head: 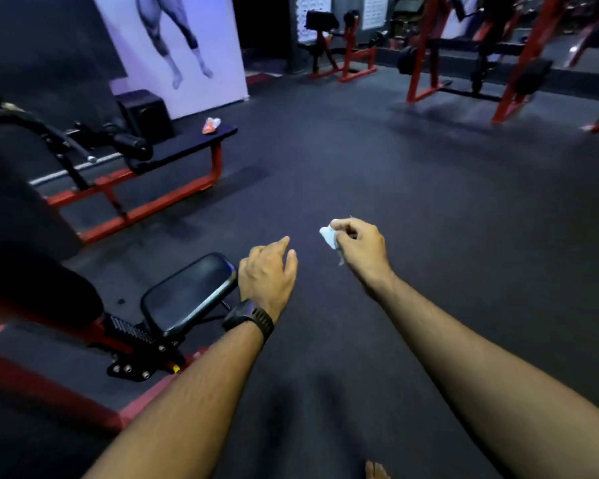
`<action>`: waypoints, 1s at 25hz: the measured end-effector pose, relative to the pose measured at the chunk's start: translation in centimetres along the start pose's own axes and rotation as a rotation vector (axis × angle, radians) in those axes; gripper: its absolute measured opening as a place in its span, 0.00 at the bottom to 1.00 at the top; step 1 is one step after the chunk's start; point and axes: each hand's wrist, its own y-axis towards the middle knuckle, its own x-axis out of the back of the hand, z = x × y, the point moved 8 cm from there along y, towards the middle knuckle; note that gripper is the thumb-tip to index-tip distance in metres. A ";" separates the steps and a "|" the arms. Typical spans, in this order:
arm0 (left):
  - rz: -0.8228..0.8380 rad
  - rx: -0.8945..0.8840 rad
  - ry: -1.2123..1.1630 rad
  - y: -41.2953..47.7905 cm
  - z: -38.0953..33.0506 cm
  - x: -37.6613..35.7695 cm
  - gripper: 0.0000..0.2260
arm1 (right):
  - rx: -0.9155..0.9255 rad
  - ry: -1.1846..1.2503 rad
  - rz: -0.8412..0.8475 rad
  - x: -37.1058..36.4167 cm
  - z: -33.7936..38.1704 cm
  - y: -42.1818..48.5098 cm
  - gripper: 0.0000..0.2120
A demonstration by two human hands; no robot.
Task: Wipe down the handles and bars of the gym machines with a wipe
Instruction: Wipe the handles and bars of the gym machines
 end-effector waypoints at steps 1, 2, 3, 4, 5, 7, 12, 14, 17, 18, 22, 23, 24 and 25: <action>-0.027 0.030 0.013 1.8 0.2 -0.3 0.17 | 0.021 0.007 0.041 -0.6 0.3 2.7 0.12; -0.053 0.066 0.025 3.6 0.6 -0.7 0.17 | 0.032 0.018 0.084 -1.3 0.6 5.0 0.11; -0.070 0.106 0.045 5.1 1.1 -0.8 0.17 | 0.032 0.033 0.123 -2.1 0.8 7.3 0.10; -0.093 0.149 0.066 6.3 1.7 -0.9 0.17 | 0.031 0.040 0.175 -3.2 0.8 9.4 0.10; -0.117 0.190 0.088 7.5 2.3 -0.9 0.17 | 0.037 0.041 0.228 -4.6 1.0 11.3 0.10; -0.160 0.251 0.117 9.8 3.5 -1.0 0.17 | 0.056 0.036 0.319 -7.8 1.5 14.7 0.07; -0.267 0.359 0.224 16.7 9.4 -1.2 0.16 | 0.170 0.028 0.531 -18.9 3.1 22.1 0.07; -0.304 0.416 0.273 19.4 12.9 -0.8 0.16 | 0.209 0.033 0.616 -24.1 4.0 24.6 0.07; -0.362 0.548 0.298 23.0 18.0 0.7 0.16 | 0.230 0.020 0.730 -31.2 5.5 27.8 0.09; -0.374 0.587 0.321 24.3 19.4 1.2 0.16 | 0.246 0.032 0.769 -33.6 6.5 29.0 0.09; -0.454 0.721 0.397 29.4 24.3 3.4 0.15 | 0.307 0.075 0.916 -42.5 10.1 32.9 0.08; -0.456 0.739 0.434 30.5 25.3 3.8 0.16 | 0.319 0.092 0.967 -45.0 10.8 33.6 0.08; -0.458 0.757 0.465 31.5 26.4 4.2 0.16 | 0.327 0.097 1.010 -47.3 11.3 34.2 0.09; -0.465 0.791 0.491 32.5 27.8 4.6 0.16 | 0.326 0.100 1.042 -49.5 11.6 34.9 0.09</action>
